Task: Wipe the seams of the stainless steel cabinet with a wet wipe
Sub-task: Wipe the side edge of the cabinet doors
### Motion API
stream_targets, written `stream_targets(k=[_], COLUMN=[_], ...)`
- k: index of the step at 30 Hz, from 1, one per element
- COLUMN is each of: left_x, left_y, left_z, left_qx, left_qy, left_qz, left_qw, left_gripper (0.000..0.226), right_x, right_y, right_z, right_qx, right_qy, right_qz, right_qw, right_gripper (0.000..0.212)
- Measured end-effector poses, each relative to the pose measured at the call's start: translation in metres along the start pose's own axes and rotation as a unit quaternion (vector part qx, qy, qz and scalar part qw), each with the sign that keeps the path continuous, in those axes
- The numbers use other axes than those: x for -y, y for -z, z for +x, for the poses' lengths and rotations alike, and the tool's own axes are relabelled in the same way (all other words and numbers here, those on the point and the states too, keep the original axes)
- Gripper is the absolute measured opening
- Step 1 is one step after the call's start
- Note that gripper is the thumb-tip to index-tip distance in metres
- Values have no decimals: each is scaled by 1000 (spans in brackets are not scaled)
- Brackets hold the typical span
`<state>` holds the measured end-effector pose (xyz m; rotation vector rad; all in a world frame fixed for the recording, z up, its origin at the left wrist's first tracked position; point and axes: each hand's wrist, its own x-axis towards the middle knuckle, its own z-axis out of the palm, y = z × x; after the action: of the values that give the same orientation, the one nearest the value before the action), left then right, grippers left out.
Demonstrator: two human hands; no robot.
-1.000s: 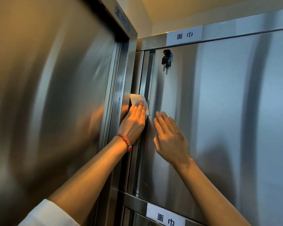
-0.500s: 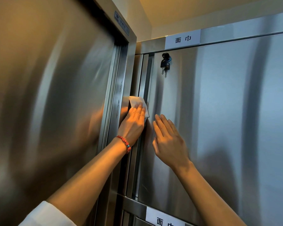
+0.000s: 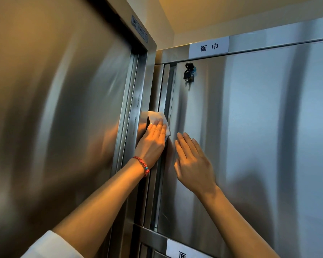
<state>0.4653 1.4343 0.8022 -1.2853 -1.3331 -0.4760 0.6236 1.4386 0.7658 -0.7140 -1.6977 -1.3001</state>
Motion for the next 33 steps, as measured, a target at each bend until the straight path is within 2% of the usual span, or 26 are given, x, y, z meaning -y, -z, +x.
stream_targets(k=[6,10,13,17,23,29,33], left_x=[4,0,-2,0,1,2,5], left_y=[0,-2,-6,-4,-2,1,5], left_z=[4,0,-7,1,6,2,15], left_qx=[-21,-3,-44,-17,-16,-68,-20], left_qy=[-8,2,-2,3,12,2,-1], left_qz=[23,-2,18,-5,-2,34,33], left_qw=[999,1000,999,1000,1000,997,999], left_gripper=[51,53,53,53,52,51,50], right_x=[0,-1,-1,-1,-1,0,0], right_y=[-2,-3,-3,-4,-4,-3,-2], right_z=[0,-1,-1,-1,-1,-1,-1], right_qx=[1,5,2,-1,0,5,12], right_qy=[0,3,6,5,7,8,4], right_qz=[-4,-8,-12,-11,-19,-20,-12], right_qw=[1000,1000,1000,1000,1000,1000,1000], right_gripper=[51,51,50,50,51,50,49])
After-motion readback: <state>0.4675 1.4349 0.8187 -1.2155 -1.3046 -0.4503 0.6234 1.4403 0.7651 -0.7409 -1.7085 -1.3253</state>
